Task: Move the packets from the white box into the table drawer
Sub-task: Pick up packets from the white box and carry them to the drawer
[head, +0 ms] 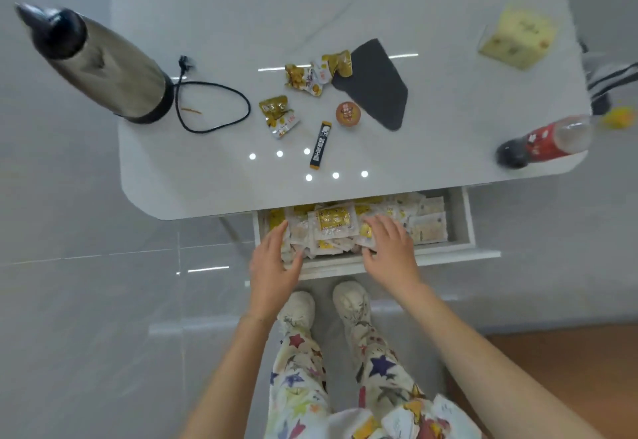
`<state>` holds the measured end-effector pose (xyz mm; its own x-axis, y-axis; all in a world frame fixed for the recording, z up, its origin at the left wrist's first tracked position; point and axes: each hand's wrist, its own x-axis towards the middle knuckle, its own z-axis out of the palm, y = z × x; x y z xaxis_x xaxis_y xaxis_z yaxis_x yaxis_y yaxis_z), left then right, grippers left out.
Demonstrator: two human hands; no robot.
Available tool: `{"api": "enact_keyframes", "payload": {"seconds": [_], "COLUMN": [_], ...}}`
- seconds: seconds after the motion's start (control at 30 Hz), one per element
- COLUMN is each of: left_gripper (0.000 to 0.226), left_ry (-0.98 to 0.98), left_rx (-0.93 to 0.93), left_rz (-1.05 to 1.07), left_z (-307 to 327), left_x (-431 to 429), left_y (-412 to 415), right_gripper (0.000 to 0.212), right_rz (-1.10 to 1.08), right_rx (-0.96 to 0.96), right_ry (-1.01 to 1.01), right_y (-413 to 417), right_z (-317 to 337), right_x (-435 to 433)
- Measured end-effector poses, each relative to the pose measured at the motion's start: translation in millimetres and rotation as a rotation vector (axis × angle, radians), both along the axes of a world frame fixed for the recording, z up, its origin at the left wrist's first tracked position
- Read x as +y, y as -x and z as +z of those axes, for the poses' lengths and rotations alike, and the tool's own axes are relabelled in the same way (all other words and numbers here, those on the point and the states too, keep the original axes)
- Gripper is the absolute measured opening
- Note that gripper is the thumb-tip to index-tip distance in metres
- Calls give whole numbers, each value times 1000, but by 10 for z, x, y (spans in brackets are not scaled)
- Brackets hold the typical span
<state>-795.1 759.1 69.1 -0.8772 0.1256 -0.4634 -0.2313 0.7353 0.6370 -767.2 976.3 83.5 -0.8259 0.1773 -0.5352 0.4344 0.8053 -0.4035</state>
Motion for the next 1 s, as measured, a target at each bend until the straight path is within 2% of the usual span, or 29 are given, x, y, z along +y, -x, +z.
{"api": "enact_keyframes", "payload": {"seconds": [0.13, 0.23, 0.37, 0.73, 1.0], "left_gripper": [65, 76, 72, 72, 74], "left_ry": [208, 285, 352, 390, 456], "left_rx": [129, 165, 180, 198, 163], "left_rz": [-149, -164, -159, 116, 389], "left_z": [708, 1066, 1465, 2134, 2393], "left_x": [-82, -170, -270, -950, -2086], "left_y": [-110, -201, -289, -552, -1128], "right_gripper": [66, 67, 77, 76, 76], "right_rz": [154, 211, 366, 628, 919], "right_rx": [-3, -6, 44, 218, 302], "right_ry": [-105, -142, -201, -166, -95], "right_y": [0, 23, 33, 229, 161], "right_z": [741, 1154, 1571, 2208, 2495], "right_x": [-34, -143, -364, -1156, -2547]}}
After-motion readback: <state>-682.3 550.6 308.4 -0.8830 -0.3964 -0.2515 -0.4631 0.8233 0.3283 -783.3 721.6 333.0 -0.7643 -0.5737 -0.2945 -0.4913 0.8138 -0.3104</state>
